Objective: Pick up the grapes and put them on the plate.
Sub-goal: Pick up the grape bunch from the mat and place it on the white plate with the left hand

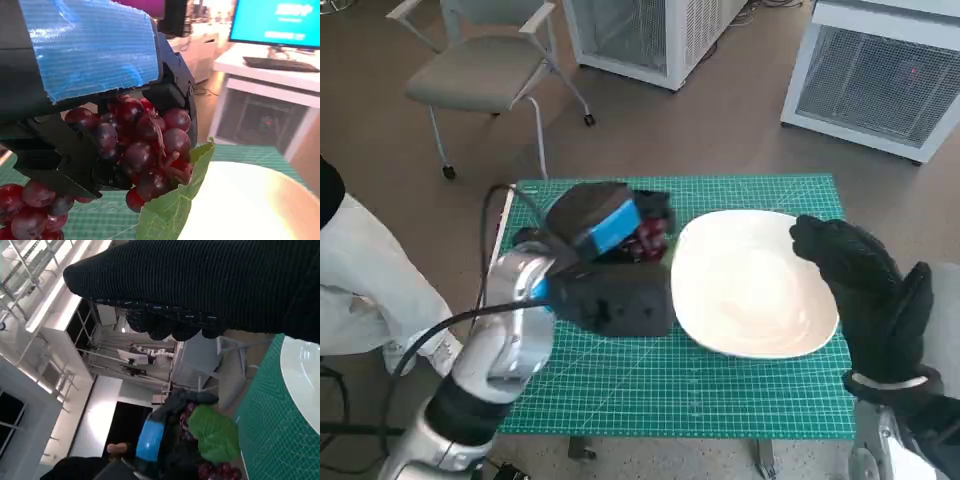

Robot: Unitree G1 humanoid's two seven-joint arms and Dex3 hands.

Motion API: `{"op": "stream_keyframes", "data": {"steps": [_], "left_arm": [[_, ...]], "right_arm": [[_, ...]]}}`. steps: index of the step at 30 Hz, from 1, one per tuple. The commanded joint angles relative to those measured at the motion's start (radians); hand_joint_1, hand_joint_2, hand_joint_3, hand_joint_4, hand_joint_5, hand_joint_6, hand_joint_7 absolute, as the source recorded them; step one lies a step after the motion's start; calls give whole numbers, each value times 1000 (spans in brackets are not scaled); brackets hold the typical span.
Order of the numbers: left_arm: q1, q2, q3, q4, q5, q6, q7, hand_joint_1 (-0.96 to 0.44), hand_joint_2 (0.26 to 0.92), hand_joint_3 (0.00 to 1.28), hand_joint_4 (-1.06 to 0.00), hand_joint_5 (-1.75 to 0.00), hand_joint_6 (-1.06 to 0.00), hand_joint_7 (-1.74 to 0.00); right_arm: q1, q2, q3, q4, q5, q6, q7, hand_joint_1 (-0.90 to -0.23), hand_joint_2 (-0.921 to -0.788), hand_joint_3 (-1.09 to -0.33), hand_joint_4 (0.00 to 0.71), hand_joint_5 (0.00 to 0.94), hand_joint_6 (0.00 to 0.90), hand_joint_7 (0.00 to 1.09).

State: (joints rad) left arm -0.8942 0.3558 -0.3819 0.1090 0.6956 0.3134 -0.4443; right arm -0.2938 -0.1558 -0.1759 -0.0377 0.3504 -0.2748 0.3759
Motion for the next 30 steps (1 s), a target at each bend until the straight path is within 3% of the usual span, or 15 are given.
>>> {"op": "stream_keyframes", "data": {"steps": [1, 7, 12, 17, 20, 24, 30], "left_arm": [[-91, -65, -35, 55, 11, 6, -5, 4, 786, 285, -677, -1372, -755, -874], [-186, -166, -87, 153, 33, 34, 6, 2, 775, 301, -690, -1211, -704, -1099], [-265, -228, -105, 235, 26, 24, 9, 2, 784, 349, -618, -1262, -620, -1225], [-351, -282, -107, 371, 3, -18, 31, 5, 800, 360, -568, -1421, -607, -1121], [-393, -312, -106, 449, -13, -45, 48, 6, 764, 428, -553, -1489, -626, -1075], [-429, -344, -110, 526, -25, -70, 68, 3, 692, 565, -551, -1426, -581, -1265], [-449, -373, -126, 588, -24, -96, 91, 2, 685, 606, -524, -1417, -532, -1372]], "right_arm": [[28, -7, -6, -11, 3, 24, -12, -443, -921, -631, 396, 708, 143, 997], [34, -6, -13, -30, 1, 34, -23, -440, -921, -631, 397, 707, 144, 995], [42, -5, -19, -47, 2, 41, -33, -440, -921, -630, 398, 704, 147, 991], [52, -5, -26, -57, 2, 39, -37, -441, -921, -629, 399, 700, 152, 988], [59, -5, -30, -61, 1, 35, -40, -441, -921, -628, 400, 697, 156, 986], [68, -4, -32, -70, -5, 30, -46, -441, -921, -630, 401, 694, 158, 983], [81, -2, -34, -88, -11, 29, -56, -438, -921, -636, 406, 687, 162, 974]]}}
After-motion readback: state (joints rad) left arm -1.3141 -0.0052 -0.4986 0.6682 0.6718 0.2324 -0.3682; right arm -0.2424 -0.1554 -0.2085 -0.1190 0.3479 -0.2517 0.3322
